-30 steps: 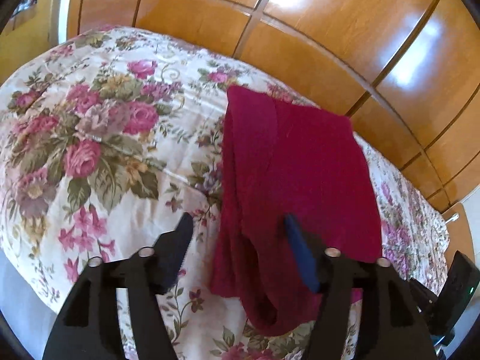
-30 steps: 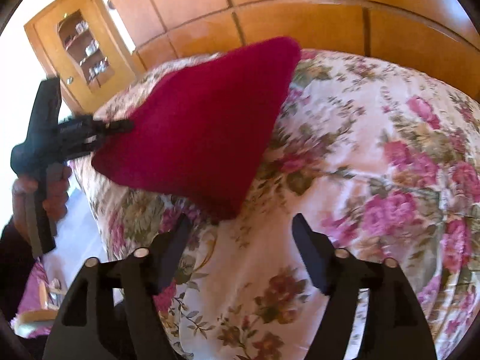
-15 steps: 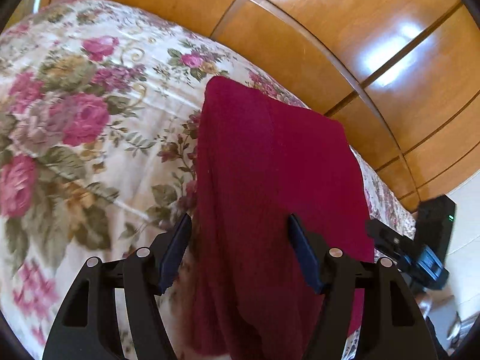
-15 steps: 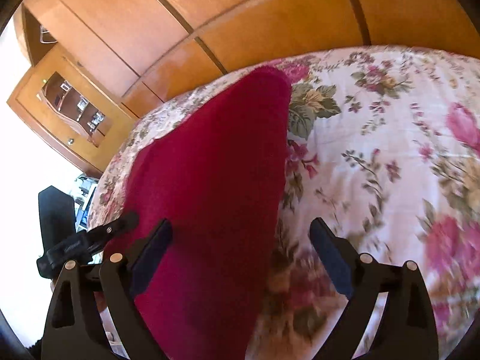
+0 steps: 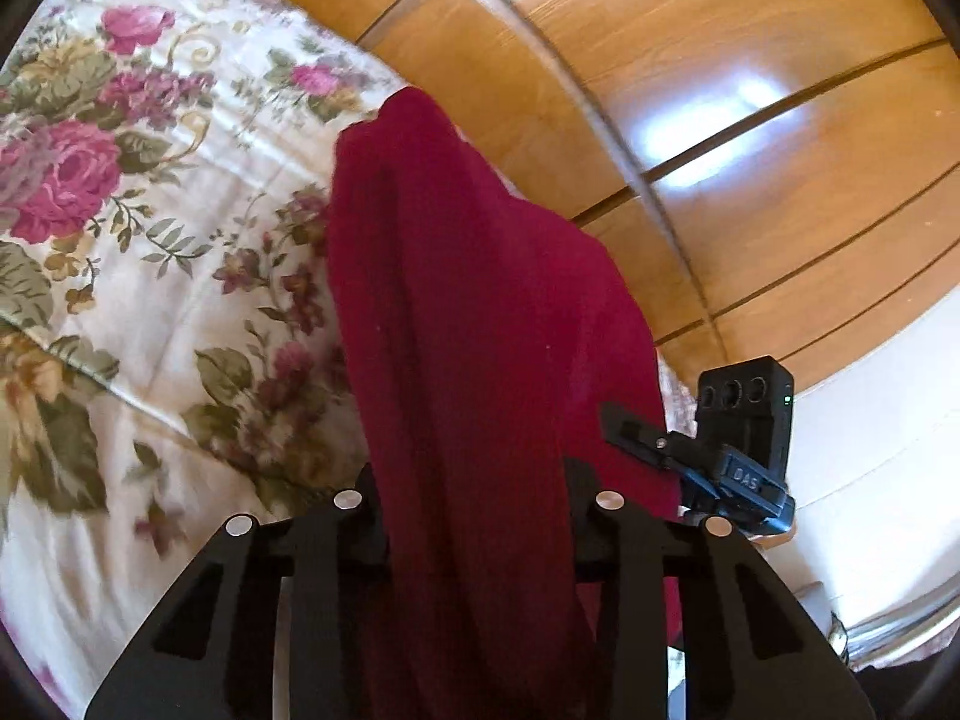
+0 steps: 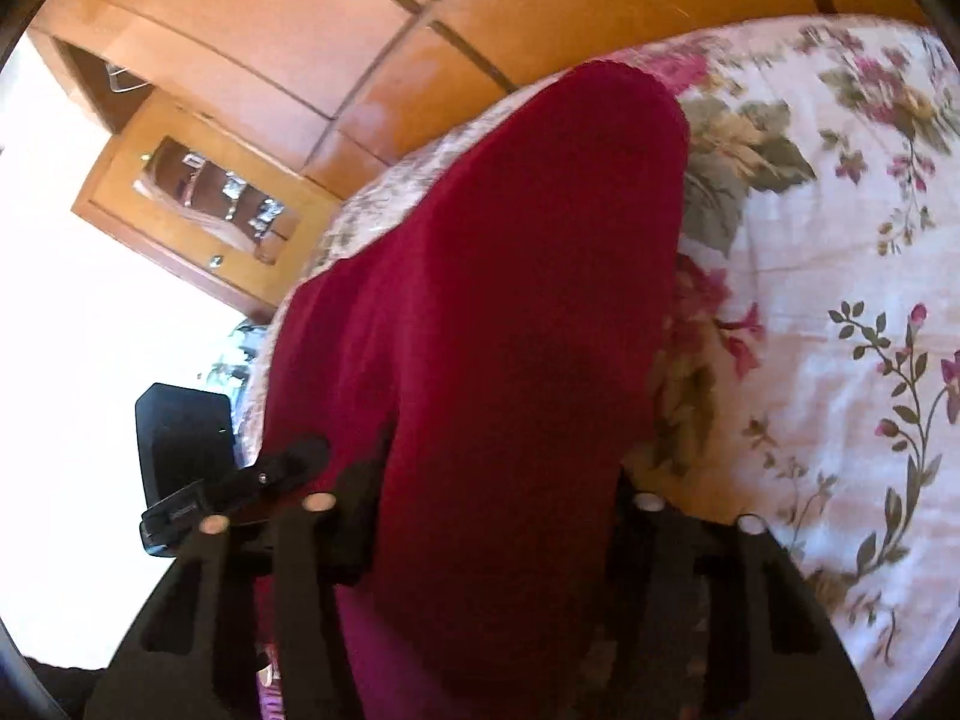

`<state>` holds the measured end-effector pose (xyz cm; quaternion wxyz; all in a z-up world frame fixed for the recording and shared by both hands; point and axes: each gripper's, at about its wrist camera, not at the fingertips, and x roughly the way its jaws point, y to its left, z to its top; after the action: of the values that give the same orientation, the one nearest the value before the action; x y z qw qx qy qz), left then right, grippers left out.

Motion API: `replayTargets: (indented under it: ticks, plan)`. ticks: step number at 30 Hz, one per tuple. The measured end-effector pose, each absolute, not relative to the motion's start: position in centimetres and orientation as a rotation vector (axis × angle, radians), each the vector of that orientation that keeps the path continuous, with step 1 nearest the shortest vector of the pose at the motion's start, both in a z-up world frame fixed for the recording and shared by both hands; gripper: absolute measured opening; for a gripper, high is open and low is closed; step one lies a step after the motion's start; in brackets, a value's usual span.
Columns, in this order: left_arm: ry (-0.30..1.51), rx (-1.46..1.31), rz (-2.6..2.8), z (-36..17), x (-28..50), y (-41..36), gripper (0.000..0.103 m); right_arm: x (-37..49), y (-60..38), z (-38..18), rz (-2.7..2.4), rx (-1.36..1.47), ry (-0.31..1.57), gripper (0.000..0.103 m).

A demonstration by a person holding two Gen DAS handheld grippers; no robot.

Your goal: Fold small clothes

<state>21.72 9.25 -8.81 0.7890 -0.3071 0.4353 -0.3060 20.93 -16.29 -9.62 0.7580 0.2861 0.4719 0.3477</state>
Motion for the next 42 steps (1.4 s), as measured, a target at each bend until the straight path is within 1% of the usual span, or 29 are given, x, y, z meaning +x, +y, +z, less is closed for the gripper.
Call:
replayTargets:
  ticks: [7, 10, 14, 18, 22, 25, 28, 30, 31, 34, 36, 39, 40, 41, 42]
  plan:
    - [0.852, -0.660, -0.658, -5.8, 15.6, 10.5, 0.035, 18.0, -14.3, -4.7, 0.899, 0.542, 0.960, 0.044]
    - [0.790, -0.687, -0.619, -4.0, 12.9, 12.6, 0.035, 17.3, -12.1, -2.1, 0.978, 0.495, 0.925, 0.044]
    - [0.678, -0.668, -0.528, -0.4, 9.5, 16.2, 0.035, 17.9, -7.6, 0.8, 1.111, 0.455, 0.882, 0.044]
    - [0.609, -0.617, -0.399, 1.8, 7.7, 20.0, 0.035, 19.8, -1.9, 2.1, 1.238, 0.410, 0.893, 0.044]
    - [0.605, -0.615, -0.277, 1.1, 8.0, 23.5, 0.035, 22.2, 3.8, 1.3, 1.295, 0.355, 0.950, 0.044]
    - [0.638, -0.644, -0.202, -1.4, 9.6, 25.7, 0.036, 24.9, 6.7, -1.7, 1.240, 0.331, 1.042, 0.051]
    - [0.812, -0.651, -0.051, -6.9, 12.7, 26.8, 0.036, 26.9, 8.5, -6.6, 0.990, 0.236, 1.160, 0.073]
    - [0.820, -0.633, -0.006, -8.3, 13.0, 26.7, 0.046, 27.3, 8.3, -8.6, 0.913, 0.245, 1.184, 0.086]
    - [0.813, -0.635, -0.011, -8.1, 12.8, 26.7, 0.046, 27.1, 7.6, -8.7, 0.897, 0.267, 1.167, 0.089]
    - [0.789, -0.586, 0.037, -6.6, 11.9, 26.4, 0.046, 25.3, 6.5, -6.7, 0.850, 0.208, 1.068, 0.088]
    - [0.761, -0.553, 0.080, -5.5, 10.7, 26.2, 0.046, 23.5, 5.8, -4.7, 0.822, 0.145, 0.988, 0.084]
    - [0.697, -0.467, 0.159, -3.8, 8.5, 25.7, 0.046, 20.1, 5.1, -2.0, 0.817, 0.052, 0.873, 0.070]
    - [0.674, -0.449, 0.170, -3.0, 8.5, 25.4, 0.046, 18.8, 5.0, -1.1, 0.831, 0.027, 0.834, 0.061]
    - [0.653, -0.423, 0.170, -2.6, 8.1, 24.8, 0.046, 17.3, 5.1, -0.5, 0.841, 0.008, 0.806, 0.056]
    - [0.650, -0.379, 0.173, -2.4, 8.2, 24.4, 0.046, 16.2, 5.3, -0.1, 0.847, -0.008, 0.783, 0.054]
